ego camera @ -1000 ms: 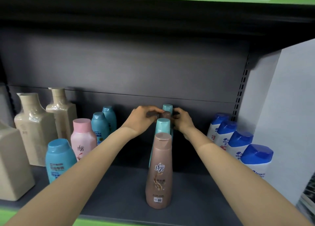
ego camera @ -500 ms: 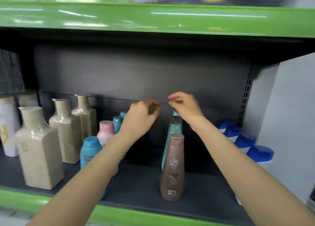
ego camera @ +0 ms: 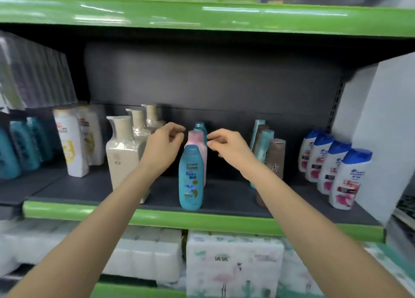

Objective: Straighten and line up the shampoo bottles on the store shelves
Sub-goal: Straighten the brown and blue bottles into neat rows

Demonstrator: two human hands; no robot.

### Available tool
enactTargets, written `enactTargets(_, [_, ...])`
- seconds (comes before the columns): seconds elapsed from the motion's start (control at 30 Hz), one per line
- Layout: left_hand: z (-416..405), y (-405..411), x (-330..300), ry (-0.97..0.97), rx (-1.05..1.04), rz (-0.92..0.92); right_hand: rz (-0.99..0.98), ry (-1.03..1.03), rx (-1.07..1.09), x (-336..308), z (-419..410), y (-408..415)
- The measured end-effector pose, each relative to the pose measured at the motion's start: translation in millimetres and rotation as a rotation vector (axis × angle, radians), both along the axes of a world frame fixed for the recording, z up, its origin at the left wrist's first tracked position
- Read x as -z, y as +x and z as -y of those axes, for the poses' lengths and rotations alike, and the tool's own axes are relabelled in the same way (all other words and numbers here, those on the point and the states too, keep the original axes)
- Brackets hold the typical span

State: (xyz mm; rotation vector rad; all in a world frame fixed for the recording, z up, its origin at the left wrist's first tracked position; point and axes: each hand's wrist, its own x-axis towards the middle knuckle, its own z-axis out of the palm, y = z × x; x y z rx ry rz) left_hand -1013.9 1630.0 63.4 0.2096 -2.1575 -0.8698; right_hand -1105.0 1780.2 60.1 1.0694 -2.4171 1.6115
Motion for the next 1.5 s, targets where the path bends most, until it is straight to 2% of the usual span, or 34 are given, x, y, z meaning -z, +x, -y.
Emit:
enactTargets(0.17, [13.8, 18.9, 25.1, 0.031, 0.128, 0.179, 0.044, 0.035, -0.034, 21.3, 15.6, 26.8])
enactTargets(0.27, [19.6, 23.0, 35.2, 0.033, 0.146, 0.224, 0.034, 0.010, -0.049, 28.5, 19.2, 34.4])
enactTargets(0.53, [13.2, 25.6, 45.9, 0.086, 0.182, 0.248, 0.070, -0.048, -0.010, 41.0, 27.7, 34.4])
enactTargets(0.77, [5.8, 25.1, 50.9, 0.185, 0.252, 0.266, 0.199, -0.271, -0.089, 25.8, 17.1, 26.4])
enactTargets(0.87, [2.1, 28.1, 50.4, 0.198, 0.234, 0.215, 0.250, -0.311, -0.138, 14.4, 10.6, 25.7])
enactTargets(1.03, [-4.1, 35.8, 42.5, 0.082, 0.120, 0.117, 0.388, -0.368, -0.094, 10.7, 13.4, 31.0])
enactTargets(1.17, [-7.5, 41.6, 40.5, -0.232, -0.069, 0.067, 0.491, -0.469, -0.116, 15.7, 21.3, 44.0])
enactTargets(1.23, [-7.3, 45.0, 41.1, -0.297, -0.097, 0.065, 0.510, -0.551, -0.106, 17.1, 25.4, 48.8])
enactTargets(1.33, [6.4, 46.4, 44.4, -0.285, -0.001, 0.080, 0.569, -0.626, -0.127, 17.6, 28.0, 47.6])
enactTargets(1.5, [29.0, 54.0, 47.9, -0.143, 0.242, 0.191, 0.714, -0.756, -0.214, 20.5, 24.7, 41.3])
